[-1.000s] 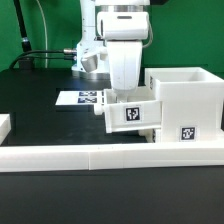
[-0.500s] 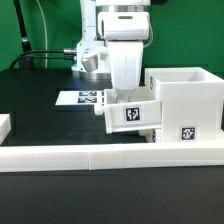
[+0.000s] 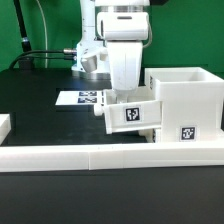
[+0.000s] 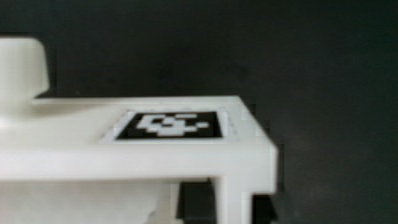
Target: Assemble drawer
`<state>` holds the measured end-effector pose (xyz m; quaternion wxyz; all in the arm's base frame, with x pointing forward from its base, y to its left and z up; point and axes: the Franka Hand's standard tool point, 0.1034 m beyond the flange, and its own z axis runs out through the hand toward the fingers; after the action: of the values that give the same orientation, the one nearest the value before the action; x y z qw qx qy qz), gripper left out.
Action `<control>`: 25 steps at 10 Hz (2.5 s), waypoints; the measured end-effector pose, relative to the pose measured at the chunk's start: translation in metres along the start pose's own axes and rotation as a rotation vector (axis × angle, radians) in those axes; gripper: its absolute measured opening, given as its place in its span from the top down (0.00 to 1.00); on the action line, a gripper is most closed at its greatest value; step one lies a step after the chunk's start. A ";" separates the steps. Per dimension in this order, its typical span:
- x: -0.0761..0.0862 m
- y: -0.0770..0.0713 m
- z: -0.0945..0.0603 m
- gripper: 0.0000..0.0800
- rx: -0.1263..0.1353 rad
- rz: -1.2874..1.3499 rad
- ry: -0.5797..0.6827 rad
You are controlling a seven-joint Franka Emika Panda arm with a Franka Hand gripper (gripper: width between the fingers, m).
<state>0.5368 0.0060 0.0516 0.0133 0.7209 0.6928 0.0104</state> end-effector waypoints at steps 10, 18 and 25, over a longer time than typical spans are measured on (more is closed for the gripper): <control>0.002 0.000 -0.001 0.94 -0.009 0.015 -0.025; 0.006 -0.001 0.000 0.94 -0.007 0.042 -0.042; 0.001 -0.002 0.001 0.94 -0.006 -0.007 -0.043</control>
Offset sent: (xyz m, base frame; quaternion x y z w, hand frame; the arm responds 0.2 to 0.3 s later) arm 0.0014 0.0097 0.0000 -0.0002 -0.0083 0.0103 0.9999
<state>0.5345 0.0067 0.0508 0.0300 0.7185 0.6949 -0.0031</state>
